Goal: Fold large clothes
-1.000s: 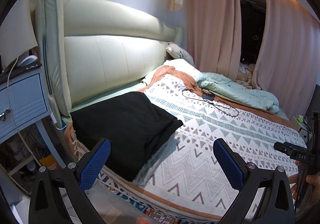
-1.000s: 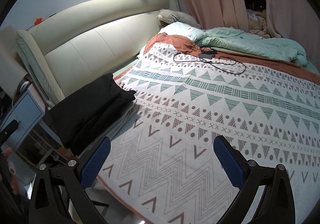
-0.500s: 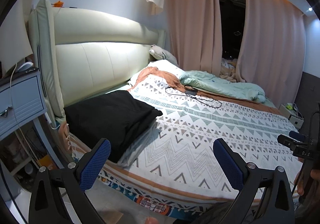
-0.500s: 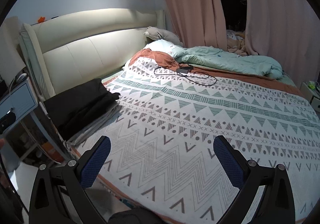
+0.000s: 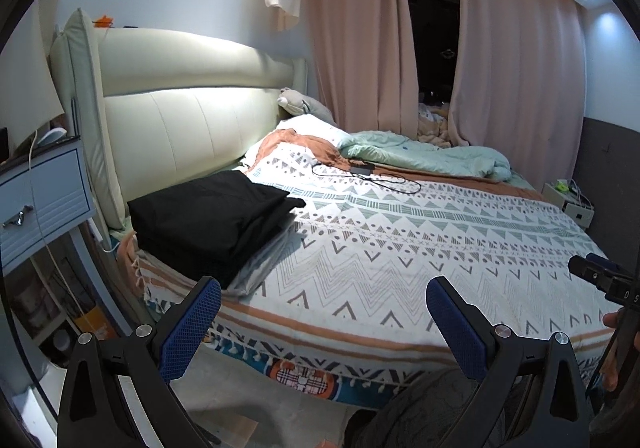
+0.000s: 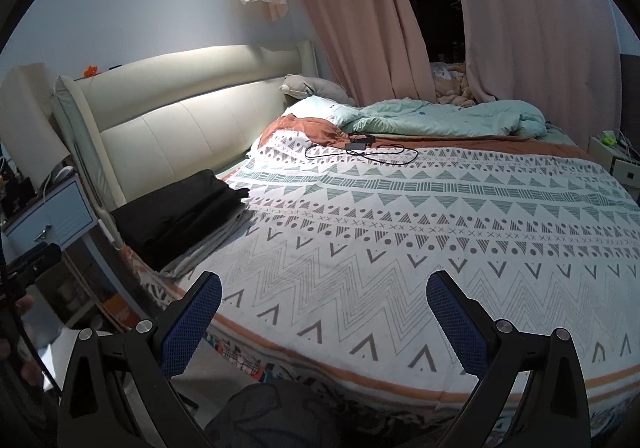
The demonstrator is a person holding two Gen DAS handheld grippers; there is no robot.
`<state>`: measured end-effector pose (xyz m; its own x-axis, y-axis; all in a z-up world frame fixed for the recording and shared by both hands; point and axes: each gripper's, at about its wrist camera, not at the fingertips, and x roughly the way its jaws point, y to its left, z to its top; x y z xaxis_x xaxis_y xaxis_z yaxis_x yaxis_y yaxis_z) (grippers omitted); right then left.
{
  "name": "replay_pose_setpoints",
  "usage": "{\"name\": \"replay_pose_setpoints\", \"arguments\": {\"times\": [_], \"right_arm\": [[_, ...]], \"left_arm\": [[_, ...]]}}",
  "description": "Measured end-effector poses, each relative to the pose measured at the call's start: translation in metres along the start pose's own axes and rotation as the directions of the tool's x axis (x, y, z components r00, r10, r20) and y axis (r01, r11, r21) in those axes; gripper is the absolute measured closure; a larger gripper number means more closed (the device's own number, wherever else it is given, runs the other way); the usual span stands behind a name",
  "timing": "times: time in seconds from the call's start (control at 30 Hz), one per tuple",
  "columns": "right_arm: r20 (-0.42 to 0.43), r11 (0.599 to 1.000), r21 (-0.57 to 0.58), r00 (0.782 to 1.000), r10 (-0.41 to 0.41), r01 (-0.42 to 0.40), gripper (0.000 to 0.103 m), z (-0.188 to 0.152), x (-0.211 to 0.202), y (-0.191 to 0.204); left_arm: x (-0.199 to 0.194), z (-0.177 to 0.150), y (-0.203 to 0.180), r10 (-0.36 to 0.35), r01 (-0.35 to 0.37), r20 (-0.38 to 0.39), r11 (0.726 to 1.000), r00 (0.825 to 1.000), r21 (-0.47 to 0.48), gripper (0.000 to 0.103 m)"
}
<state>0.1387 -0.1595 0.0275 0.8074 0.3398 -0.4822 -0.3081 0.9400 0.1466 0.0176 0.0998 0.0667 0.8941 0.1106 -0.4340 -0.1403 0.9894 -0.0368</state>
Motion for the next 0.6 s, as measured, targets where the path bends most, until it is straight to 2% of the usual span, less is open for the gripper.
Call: {"name": "replay_pose_setpoints", "arguments": {"times": [0.1,0.27,0.6], "right_arm": [[-0.003,1.0,0.021,1.0,0.013,-0.013,0.0,-0.012,-0.012,0.003],[0.003,1.0,-0.004,1.0,-0.018,0.018,0.0,-0.026,-0.028,0.013],[0.009,1.0,-0.004,1.0,0.007,-0.007,0.0,-0.035,-0.046,0.026]], "left_arm": [[-0.011,-0.013,-0.003,-0.004,0.004,-0.003,1.0,1.0,0.01,0.001],[-0.024,-0.025,-0.001,-0.021,0.021,-0.013,1.0,1.0,-0.001,0.0],[-0.042,-0.025,0.006,-0.025,0.026,0.014,0.999,1.0,-0.027,0.001]]}}
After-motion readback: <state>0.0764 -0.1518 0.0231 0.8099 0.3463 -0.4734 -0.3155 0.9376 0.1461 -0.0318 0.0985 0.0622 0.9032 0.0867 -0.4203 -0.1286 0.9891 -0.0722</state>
